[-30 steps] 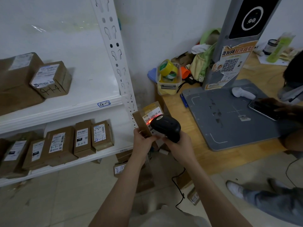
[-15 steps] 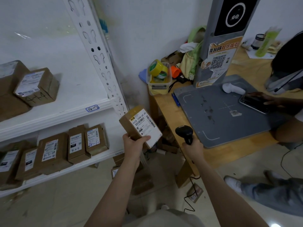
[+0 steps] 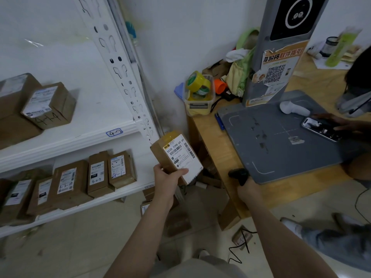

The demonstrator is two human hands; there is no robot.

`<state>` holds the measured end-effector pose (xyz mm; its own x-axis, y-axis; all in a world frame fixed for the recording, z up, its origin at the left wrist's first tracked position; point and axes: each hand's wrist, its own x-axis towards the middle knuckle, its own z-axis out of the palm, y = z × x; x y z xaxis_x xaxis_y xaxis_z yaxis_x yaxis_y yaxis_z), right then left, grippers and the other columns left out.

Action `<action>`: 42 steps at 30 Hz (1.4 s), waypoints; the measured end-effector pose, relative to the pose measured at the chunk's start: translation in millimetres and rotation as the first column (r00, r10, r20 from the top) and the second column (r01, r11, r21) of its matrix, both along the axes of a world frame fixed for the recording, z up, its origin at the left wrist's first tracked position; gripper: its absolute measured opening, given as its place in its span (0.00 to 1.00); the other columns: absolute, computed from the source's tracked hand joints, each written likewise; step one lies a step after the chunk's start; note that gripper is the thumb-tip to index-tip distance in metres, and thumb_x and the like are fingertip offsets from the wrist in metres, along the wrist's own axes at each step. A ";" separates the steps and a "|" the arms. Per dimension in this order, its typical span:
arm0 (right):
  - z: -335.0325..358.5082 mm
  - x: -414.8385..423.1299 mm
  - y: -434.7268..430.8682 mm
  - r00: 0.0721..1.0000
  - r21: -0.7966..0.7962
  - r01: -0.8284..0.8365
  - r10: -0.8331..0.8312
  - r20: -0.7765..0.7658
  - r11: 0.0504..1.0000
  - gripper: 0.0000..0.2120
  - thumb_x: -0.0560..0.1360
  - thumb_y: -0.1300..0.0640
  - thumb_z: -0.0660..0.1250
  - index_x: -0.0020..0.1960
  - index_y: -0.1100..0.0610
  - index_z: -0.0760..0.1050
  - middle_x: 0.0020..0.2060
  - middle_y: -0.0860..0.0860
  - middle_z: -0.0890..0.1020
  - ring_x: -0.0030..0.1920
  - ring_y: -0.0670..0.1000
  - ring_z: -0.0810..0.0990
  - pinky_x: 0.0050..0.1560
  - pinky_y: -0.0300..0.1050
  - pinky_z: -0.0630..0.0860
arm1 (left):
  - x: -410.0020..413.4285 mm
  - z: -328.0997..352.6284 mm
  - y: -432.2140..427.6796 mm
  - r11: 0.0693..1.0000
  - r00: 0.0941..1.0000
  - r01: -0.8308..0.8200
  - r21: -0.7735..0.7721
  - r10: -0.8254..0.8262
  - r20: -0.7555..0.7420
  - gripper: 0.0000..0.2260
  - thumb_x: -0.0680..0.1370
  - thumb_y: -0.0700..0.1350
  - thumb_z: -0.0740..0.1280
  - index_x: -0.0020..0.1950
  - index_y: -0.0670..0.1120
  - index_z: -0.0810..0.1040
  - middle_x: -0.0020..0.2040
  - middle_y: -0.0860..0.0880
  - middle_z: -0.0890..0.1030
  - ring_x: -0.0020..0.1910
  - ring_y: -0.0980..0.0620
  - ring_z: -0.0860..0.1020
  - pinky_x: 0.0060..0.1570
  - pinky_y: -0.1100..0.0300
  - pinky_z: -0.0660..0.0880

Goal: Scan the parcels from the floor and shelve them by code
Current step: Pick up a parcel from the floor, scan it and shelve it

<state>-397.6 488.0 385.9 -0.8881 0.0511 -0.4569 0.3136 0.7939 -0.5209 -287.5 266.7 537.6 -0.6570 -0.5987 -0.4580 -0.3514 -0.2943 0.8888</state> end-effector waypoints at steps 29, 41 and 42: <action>285.3 81.0 -238.9 0.537 -0.396 -0.565 -0.042 -0.842 0.724 0.18 0.77 0.54 0.70 0.64 0.57 0.73 0.57 0.50 0.75 0.54 0.44 0.73 0.51 0.34 0.70 | 73.4 134.4 -134.3 0.998 0.945 -0.067 -0.009 0.060 -0.322 0.23 0.73 0.37 0.75 0.66 0.44 0.71 0.53 0.48 0.81 0.52 0.49 0.80 0.56 0.41 0.80; 467.1 199.1 -384.8 0.295 -0.194 -0.817 0.105 -0.950 0.542 0.27 0.77 0.51 0.68 0.74 0.49 0.65 0.68 0.47 0.73 0.59 0.43 0.75 0.55 0.49 0.80 | 192.6 320.4 -280.5 0.935 0.798 -0.141 -0.326 -0.088 -0.596 0.16 0.78 0.40 0.70 0.66 0.48 0.77 0.59 0.49 0.84 0.55 0.47 0.84 0.58 0.43 0.80; 482.3 206.4 -392.7 0.268 -0.181 -0.828 0.090 -0.959 0.531 0.26 0.77 0.51 0.68 0.74 0.49 0.65 0.68 0.47 0.73 0.58 0.44 0.75 0.54 0.49 0.81 | 200.4 337.8 -288.5 0.921 0.790 -0.151 -0.360 -0.107 -0.603 0.16 0.78 0.40 0.69 0.66 0.47 0.77 0.59 0.49 0.84 0.55 0.48 0.84 0.58 0.44 0.80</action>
<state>-191.2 95.3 868.2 -0.5054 -0.4380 0.7434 -0.8301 0.0116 -0.5575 -87.1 -21.8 875.4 -0.7011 -0.6531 0.2861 0.2944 0.1003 0.9504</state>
